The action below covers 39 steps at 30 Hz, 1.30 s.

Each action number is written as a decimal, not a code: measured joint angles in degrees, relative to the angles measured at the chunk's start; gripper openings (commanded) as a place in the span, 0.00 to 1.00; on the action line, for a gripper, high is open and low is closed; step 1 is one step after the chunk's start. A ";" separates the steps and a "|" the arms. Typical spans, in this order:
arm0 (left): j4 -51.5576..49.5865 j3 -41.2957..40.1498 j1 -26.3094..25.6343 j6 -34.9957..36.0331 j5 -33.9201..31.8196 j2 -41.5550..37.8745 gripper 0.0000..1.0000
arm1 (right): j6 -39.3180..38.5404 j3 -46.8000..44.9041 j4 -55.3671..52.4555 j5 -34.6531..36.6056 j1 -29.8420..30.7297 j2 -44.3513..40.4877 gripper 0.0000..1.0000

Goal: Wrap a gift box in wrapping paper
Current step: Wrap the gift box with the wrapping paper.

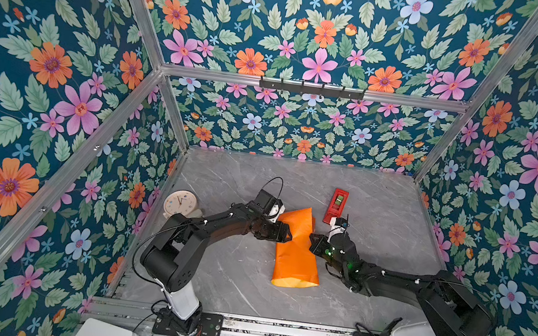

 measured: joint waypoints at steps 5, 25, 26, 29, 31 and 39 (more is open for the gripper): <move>0.00 0.00 0.00 0.00 0.00 0.00 0.80 | -0.63 0.00 -0.28 0.02 0.02 -0.17 0.00; 0.02 0.02 0.00 0.02 0.02 0.02 0.80 | -2.49 -0.31 -0.59 0.17 0.04 -0.48 0.00; 0.02 0.02 0.00 0.02 0.02 0.07 0.80 | -2.64 -0.39 -0.44 0.24 0.04 -0.48 0.00; 0.07 0.02 0.00 0.02 0.17 0.11 0.80 | -2.91 -0.50 -0.35 0.26 0.04 -0.52 0.00; 0.11 0.02 0.00 0.02 0.24 0.11 0.80 | -2.97 -0.57 -0.42 0.31 0.02 -0.66 0.00; 0.15 0.02 0.00 0.04 0.28 0.13 0.80 | -3.91 -0.74 -1.99 1.18 0.04 -1.77 0.00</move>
